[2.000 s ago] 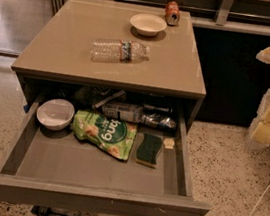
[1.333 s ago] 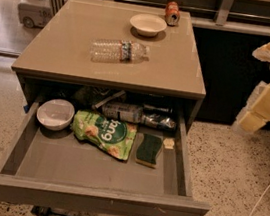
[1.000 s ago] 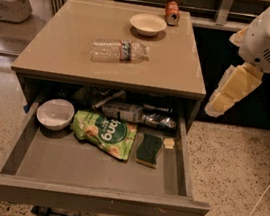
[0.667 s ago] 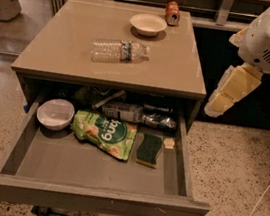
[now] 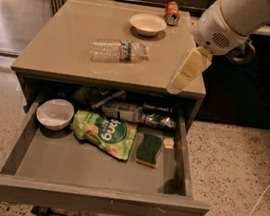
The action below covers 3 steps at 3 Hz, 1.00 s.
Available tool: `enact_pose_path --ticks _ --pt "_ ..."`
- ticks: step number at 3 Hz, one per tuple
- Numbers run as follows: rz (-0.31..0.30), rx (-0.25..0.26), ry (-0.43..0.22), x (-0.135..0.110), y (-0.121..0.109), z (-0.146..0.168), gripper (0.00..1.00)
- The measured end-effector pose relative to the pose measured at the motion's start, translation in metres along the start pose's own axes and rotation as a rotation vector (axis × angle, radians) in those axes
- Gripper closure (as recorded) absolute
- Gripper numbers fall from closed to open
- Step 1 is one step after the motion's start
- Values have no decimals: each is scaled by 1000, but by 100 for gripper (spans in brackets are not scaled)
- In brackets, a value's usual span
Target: Place water bottle into top drawer
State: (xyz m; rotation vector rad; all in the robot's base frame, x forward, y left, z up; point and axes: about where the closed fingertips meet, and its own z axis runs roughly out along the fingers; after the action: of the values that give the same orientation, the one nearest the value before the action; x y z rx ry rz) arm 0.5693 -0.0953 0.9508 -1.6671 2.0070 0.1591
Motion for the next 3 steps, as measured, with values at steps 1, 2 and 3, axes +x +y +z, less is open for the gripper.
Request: enact_pose_path --ticks 1,2,3 --pt "-61 -34 -22 -35 -10 23 0" --pt "-144 -60 -25 -79 -12 47 0" --pt "-144 -60 -25 -79 -12 47 0"
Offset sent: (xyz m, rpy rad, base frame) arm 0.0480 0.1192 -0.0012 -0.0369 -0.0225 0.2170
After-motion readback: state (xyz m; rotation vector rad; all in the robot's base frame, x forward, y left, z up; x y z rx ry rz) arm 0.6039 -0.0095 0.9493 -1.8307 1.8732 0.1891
